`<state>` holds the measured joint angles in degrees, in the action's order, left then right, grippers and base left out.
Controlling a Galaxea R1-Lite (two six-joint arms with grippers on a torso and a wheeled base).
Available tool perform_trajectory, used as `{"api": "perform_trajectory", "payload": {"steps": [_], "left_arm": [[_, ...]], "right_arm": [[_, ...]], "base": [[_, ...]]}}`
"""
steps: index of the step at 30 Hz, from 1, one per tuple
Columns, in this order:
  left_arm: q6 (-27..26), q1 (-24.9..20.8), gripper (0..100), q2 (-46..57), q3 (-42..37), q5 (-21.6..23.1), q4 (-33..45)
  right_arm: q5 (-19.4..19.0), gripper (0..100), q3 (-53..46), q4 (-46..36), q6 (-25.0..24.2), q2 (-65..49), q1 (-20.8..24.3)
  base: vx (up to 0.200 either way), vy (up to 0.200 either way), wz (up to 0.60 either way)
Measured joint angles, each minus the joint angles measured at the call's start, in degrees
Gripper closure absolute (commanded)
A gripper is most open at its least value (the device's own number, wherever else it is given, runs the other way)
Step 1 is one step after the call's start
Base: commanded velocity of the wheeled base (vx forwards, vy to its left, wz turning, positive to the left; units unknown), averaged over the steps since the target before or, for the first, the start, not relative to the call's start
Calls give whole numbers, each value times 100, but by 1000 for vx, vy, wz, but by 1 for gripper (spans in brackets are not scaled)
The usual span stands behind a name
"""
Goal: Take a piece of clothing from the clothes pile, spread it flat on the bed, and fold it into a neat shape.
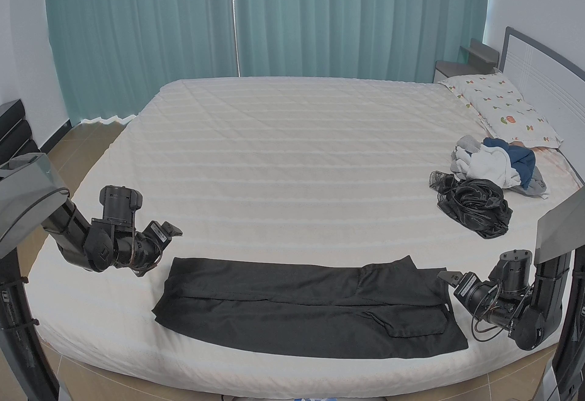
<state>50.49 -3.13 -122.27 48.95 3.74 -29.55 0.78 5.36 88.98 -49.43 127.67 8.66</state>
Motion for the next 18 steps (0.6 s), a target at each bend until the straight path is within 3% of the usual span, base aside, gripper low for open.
{"api": "perform_trajectory", "payload": {"steps": [7,12,18], "left_arm": [[457,-709,0,621,-333,-41,713],[884,-1037,0,524,-479,-84,684],[991,-1315,0,190,-545,-382,511]], "right_arm": [[0,0,-11,0,-73,-44,107],[0,0,-29,-2,-98,-46,197],[0,0,-44,0,-108,-39,252]], "base": [[0,0,0],[0,0,0],[0,0,0]]}}
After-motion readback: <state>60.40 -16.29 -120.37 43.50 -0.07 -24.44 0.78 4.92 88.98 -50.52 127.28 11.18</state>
